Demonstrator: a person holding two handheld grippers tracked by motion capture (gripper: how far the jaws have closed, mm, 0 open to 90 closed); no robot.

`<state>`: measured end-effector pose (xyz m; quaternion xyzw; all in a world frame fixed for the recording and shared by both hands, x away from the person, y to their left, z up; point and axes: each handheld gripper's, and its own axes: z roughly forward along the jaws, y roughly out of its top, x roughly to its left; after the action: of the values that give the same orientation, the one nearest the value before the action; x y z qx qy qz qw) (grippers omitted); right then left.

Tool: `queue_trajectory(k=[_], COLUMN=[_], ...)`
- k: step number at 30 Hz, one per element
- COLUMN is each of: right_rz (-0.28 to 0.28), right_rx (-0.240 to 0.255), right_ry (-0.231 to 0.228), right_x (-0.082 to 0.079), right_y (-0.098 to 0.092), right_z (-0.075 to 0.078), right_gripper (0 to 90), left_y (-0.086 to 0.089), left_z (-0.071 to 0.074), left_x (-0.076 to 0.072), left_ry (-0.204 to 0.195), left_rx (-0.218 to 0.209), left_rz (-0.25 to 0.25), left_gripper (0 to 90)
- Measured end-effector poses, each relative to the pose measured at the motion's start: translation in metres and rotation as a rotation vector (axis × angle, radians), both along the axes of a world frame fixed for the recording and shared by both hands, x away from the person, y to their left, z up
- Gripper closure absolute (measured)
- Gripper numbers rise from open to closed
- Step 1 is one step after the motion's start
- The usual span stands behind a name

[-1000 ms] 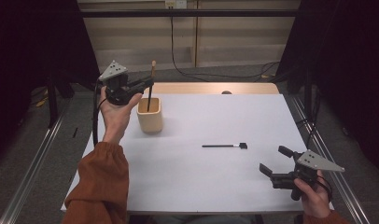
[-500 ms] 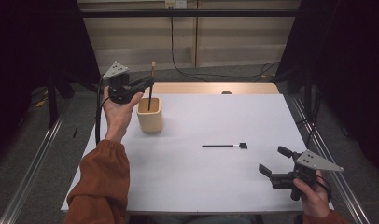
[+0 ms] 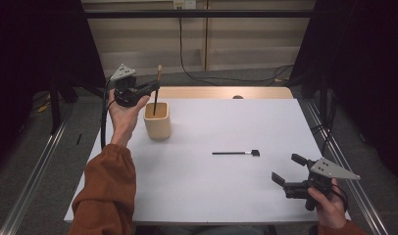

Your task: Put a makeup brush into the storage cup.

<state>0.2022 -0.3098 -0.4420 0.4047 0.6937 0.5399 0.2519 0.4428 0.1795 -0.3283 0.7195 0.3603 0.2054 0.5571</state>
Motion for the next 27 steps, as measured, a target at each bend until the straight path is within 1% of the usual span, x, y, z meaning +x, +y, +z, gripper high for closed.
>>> queue_trajectory(k=[2,5,7,8,9,11,12,16,18,21,24,25,26,27], right_rz=[0.001,0.004,0.003,0.004,0.003,0.002,0.003,0.004,0.004,0.005,0.006,0.005,0.004,0.004], right_rx=[-0.004,-0.005,-0.004,-0.006,-0.006,-0.004,-0.004,-0.005,-0.004,-0.002,-0.005,-0.002,-0.003,-0.004], right_ry=[0.002,0.003,0.004,0.004,0.004,0.006,0.005,0.003,0.004,0.005,0.003,0.005,0.005,0.005], right_x=[0.0,0.0,0.0,0.0,0.0,0.001,0.001,0.0,0.0,0.0,0.0,0.0,0.0,0.001], right_y=[0.0,0.001,0.0,0.0,0.0,0.0,0.0,0.0,0.0,0.0,0.0,0.0,0.0,0.0], right_z=[0.0,0.0,0.0,0.0,0.0,0.0,0.0,0.0,0.0,0.0,0.0,0.0,0.0,0.0], right_gripper=[0.0,0.0,0.0,0.0,0.0,0.0,0.0,0.0,0.0,0.0,0.0,0.0,0.0,0.0], left_y=[0.0,-0.001,-0.003,-0.003,-0.003,-0.003,-0.003,-0.003,-0.001,0.003,0.003,0.003,0.002,0.003], left_z=[-0.001,-0.002,-0.002,-0.002,-0.002,-0.004,-0.005,-0.013,-0.017,-0.022,-0.025,-0.025,-0.025,-0.026], left_x=[0.0,0.001,0.001,0.001,0.001,0.002,0.002,0.005,0.006,0.007,0.006,0.006,0.006,0.006], left_ry=[0.0,-0.003,-0.013,-0.015,-0.019,-0.014,-0.015,-0.005,0.003,0.009,0.009,0.005,0.003,0.008], left_rx=[-0.006,0.003,0.008,0.003,0.0,-0.005,0.0,-0.003,-0.001,-0.012,-0.02,0.003,0.013,0.001], left_rz=[-0.002,-0.003,-0.006,-0.01,-0.003,-0.004,-0.001,-0.013,-0.005,0.002,0.008,0.012,0.013,0.01], left_gripper=[84.2,84.2,84.2,84.2,84.1,84.1,84.1,84.1,84.2,84.1,84.1,84.1,84.1,84.1])
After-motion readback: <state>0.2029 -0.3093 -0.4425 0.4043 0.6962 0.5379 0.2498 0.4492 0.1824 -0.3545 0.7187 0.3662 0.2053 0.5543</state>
